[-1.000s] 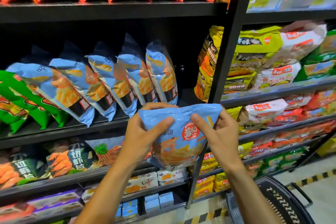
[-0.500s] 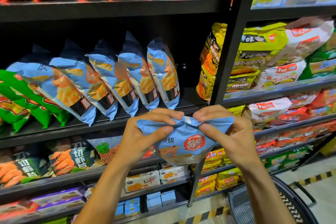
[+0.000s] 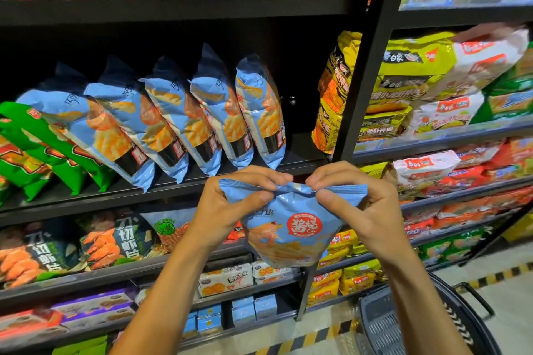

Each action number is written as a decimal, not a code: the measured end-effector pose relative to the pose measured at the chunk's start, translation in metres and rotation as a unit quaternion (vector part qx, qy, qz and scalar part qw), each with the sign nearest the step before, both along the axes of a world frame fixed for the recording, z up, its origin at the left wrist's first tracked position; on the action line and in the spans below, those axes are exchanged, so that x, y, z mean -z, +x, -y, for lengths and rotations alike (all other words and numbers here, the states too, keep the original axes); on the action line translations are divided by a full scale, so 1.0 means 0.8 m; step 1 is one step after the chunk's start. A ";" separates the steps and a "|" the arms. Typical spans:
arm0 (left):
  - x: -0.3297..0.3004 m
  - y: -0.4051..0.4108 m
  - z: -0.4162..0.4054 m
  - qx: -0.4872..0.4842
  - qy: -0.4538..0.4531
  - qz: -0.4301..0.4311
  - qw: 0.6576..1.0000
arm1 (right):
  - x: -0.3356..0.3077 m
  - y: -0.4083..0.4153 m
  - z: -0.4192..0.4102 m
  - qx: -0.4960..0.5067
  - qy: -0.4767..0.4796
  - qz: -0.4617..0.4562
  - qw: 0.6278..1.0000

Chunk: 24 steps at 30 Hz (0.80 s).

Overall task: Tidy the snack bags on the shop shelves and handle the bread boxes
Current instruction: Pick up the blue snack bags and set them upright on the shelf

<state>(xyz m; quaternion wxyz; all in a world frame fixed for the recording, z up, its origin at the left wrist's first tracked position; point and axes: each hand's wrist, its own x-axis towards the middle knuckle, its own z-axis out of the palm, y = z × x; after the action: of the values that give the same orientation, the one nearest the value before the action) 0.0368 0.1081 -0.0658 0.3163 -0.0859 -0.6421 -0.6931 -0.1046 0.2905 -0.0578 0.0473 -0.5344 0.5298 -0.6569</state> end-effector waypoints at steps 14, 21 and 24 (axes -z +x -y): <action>0.005 -0.001 -0.012 -0.045 -0.014 0.017 0.999 | 0.008 0.016 -0.005 0.065 0.028 0.062 0.996; -0.002 -0.009 -0.005 -0.140 0.210 0.086 0.964 | 0.058 0.001 -0.019 -0.076 0.209 0.147 0.964; -0.010 -0.015 -0.010 -0.151 0.202 0.119 0.960 | 0.068 0.005 -0.022 -0.019 0.236 0.129 0.963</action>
<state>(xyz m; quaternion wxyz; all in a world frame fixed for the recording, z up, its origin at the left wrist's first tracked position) 0.0251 0.1158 -0.0579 0.3493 0.1609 -0.5269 -0.7579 -0.1006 0.3083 -0.1120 0.2527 -0.4283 0.6493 -0.5754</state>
